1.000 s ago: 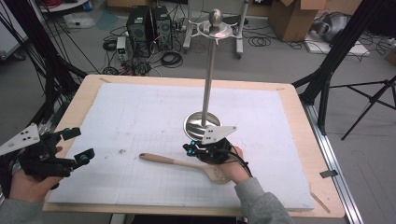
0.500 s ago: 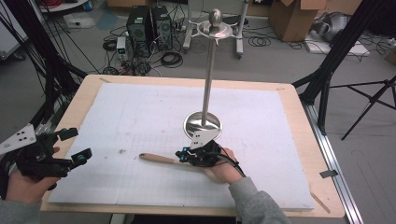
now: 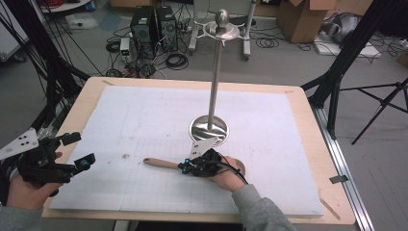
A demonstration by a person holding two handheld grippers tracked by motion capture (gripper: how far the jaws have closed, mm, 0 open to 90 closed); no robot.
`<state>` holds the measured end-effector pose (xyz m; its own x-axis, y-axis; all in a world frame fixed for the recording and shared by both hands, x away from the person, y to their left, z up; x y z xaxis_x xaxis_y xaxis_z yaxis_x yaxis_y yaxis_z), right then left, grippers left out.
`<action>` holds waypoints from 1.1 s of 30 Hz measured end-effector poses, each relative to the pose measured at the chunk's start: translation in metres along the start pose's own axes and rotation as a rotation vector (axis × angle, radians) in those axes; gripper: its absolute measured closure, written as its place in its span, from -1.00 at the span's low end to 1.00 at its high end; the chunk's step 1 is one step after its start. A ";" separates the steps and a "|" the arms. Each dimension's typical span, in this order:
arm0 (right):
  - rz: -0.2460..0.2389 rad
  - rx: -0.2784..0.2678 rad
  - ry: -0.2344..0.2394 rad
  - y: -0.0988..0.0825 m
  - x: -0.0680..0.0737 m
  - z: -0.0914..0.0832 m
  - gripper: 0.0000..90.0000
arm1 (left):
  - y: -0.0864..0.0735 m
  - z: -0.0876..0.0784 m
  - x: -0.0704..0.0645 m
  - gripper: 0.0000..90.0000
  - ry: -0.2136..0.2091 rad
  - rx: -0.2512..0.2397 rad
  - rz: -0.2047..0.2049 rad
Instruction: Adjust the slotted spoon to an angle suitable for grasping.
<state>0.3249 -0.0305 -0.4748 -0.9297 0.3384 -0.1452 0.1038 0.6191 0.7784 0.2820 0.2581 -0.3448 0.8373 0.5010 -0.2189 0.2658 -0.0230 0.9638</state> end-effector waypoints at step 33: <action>0.058 0.105 -0.095 -0.013 -0.011 0.014 0.99 | -0.004 0.002 0.000 -0.96 -0.002 0.014 -0.010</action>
<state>0.3391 -0.0322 -0.4915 -0.8841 0.4382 -0.1623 0.1978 0.6654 0.7198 0.2822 0.2566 -0.3490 0.8353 0.4997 -0.2292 0.2811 -0.0299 0.9592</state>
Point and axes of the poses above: each handheld gripper's, and its own axes: z roughly forward along the jaws, y roughly out of its top, x roughly to its left, the point moved 8 cm from there along z, roughly forward along the jaws, and after that the axes turned 13 degrees about -y, right-handed, at the moved point
